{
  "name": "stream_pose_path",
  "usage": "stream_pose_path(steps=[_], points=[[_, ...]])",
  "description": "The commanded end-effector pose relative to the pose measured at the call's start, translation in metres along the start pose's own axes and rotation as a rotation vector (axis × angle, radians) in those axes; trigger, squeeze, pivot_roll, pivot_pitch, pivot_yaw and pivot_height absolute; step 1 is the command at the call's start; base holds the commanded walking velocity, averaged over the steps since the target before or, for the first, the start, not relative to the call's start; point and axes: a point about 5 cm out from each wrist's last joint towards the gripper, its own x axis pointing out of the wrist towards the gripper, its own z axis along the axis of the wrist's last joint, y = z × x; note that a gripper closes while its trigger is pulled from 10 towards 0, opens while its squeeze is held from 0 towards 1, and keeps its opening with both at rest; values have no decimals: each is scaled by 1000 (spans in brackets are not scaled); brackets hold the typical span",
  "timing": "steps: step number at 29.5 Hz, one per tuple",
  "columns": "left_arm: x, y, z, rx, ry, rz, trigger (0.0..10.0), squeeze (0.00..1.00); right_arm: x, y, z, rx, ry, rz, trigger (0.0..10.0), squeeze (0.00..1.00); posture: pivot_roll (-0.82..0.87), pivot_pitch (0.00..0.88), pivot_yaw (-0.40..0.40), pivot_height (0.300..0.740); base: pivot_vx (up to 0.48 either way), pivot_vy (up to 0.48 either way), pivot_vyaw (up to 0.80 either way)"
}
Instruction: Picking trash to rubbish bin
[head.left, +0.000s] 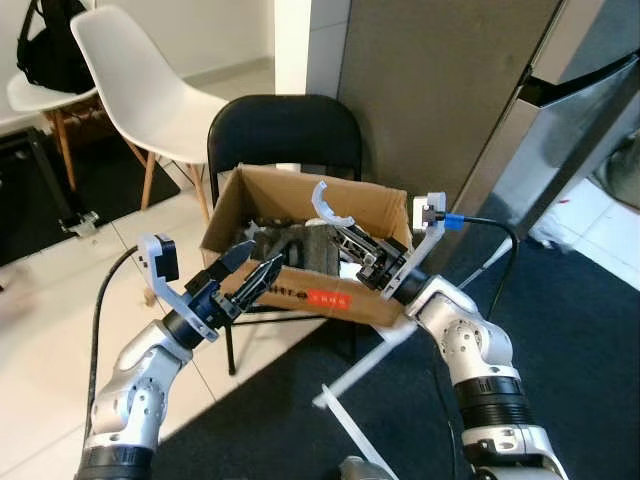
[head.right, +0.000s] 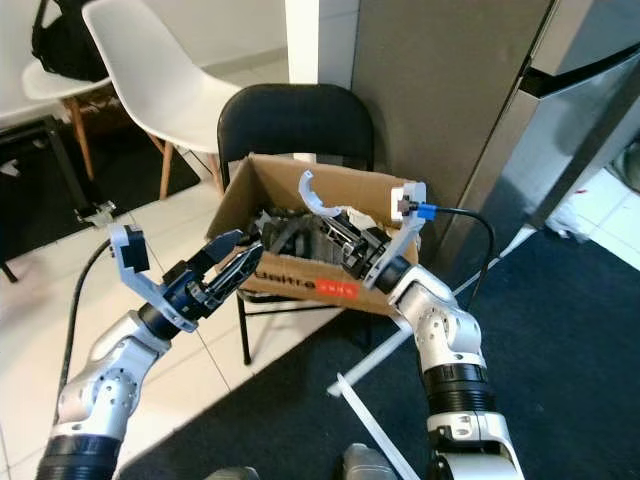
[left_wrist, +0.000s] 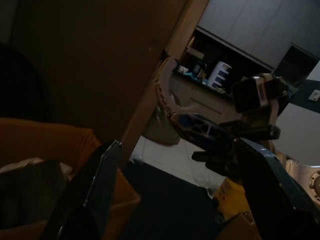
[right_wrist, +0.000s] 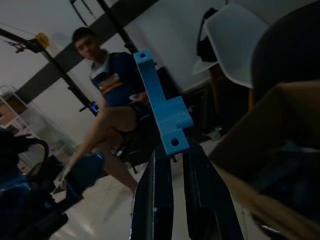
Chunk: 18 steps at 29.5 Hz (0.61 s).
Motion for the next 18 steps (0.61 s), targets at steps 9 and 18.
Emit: stream_pose_path(steps=[9,18], points=[[-2,-1,-1,-2,4,-1,10000,0,0,1,0,-5,-2,-1,10000,0,57,0,-20,740,420,0,0],[-2,0,-1,-5,2,0,10000,0,0,0,0,-5,0,-2,10000,0,56,0,-21,740,418,0,0]])
